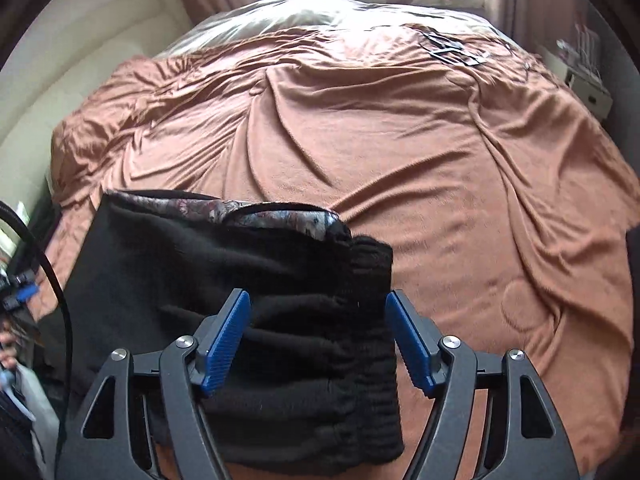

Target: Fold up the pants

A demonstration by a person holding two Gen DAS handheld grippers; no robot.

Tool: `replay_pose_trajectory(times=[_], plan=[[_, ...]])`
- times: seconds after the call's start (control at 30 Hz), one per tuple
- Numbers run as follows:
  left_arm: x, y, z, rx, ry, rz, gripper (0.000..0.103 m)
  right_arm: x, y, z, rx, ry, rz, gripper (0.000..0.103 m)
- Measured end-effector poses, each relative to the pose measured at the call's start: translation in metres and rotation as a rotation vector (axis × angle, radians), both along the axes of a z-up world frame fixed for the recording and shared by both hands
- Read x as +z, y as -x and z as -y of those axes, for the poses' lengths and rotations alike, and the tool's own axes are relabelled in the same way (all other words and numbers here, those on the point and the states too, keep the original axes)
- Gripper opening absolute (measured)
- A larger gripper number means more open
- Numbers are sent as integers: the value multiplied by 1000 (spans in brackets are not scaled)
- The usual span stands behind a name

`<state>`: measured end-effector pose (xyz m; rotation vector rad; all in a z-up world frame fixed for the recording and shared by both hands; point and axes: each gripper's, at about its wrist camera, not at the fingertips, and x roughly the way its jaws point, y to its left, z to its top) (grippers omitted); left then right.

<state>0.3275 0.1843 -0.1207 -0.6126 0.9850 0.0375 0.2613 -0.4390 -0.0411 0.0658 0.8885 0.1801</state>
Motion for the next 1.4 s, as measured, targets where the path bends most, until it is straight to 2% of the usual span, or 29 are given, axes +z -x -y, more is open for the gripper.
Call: replay_pose_trajectory(times=[0.33, 0.7, 1.1, 1.27, 1.4], plan=[[-1, -43, 15, -65, -21, -8, 62, -6, -54, -42, 126, 147, -30, 69], [-5, -96, 41, -150, -62, -30, 62, -29, -109, -96, 265, 289, -76, 69], [-31, -145, 63, -224, -104, -98, 62, -52, -139, -144, 393, 416, -87, 69], [-42, -163, 61, -239, -136, -122, 62, -62, -149, -157, 448, 429, -108, 69], [-49, -177, 57, -225, -164, -128, 62, -62, -144, -169, 546, 434, -75, 69]])
